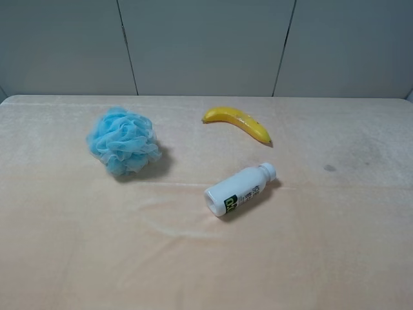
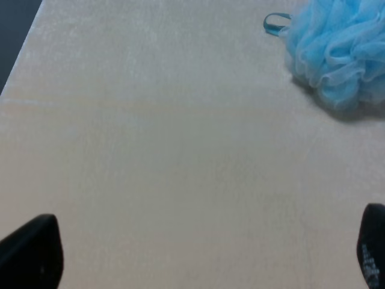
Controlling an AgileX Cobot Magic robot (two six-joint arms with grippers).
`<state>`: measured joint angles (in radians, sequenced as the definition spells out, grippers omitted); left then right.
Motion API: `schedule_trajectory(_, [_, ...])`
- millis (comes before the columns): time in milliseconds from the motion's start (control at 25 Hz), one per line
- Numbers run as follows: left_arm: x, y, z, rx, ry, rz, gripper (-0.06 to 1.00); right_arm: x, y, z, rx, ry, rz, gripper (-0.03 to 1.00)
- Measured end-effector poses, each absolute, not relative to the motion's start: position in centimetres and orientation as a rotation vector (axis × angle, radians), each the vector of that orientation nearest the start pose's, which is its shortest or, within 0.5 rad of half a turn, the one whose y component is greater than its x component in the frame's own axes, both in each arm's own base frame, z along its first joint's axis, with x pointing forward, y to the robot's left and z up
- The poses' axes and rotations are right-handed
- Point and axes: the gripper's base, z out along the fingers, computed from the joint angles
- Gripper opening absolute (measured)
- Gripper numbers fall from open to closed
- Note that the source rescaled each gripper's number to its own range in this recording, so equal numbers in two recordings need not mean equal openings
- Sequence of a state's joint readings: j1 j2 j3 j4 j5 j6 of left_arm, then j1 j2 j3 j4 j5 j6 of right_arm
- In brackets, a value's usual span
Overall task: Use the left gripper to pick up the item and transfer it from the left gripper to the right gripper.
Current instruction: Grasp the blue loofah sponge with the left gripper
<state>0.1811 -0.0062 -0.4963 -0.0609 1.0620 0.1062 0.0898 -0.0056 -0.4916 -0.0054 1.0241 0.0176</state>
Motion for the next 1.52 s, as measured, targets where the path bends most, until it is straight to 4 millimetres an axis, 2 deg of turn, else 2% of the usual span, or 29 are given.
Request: schedule_trajectory(1520, [-0.43, -0.57, 27.67, -0.074, 2.036, 0.108, 0.97, -0.32, -0.07, 27.79, -0.072, 2.009, 0.062, 1.0])
